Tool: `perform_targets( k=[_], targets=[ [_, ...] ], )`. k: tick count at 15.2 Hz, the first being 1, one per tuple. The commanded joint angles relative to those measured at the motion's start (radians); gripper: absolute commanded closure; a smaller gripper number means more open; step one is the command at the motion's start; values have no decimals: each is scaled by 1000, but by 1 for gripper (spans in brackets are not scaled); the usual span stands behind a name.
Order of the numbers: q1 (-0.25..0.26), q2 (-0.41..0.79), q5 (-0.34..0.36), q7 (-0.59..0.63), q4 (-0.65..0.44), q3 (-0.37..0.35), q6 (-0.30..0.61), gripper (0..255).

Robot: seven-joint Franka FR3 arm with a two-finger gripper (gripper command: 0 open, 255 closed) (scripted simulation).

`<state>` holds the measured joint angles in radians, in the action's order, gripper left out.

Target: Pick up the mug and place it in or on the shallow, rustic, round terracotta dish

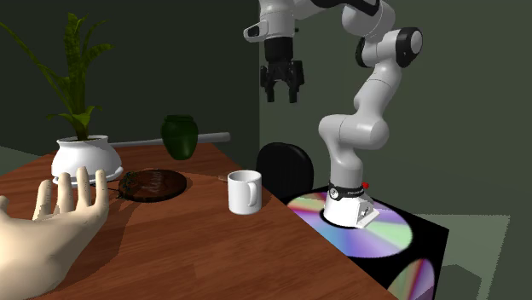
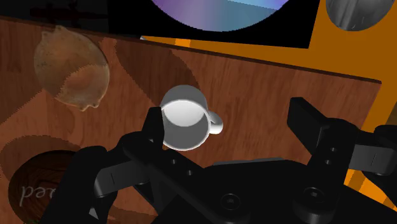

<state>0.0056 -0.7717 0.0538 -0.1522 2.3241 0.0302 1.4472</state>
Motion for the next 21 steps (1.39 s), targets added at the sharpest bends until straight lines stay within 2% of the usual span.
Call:
perform_targets(
  k=[1,11,19,21],
  targets=[
    [0,0,0,0,0,0,0,0],
    [-17,151,51,-102,182,104,384,0],
    [-17,393,53,-194,217,190,700,0],
    [-17,405,52,-197,225,192,720,0]
  ],
)
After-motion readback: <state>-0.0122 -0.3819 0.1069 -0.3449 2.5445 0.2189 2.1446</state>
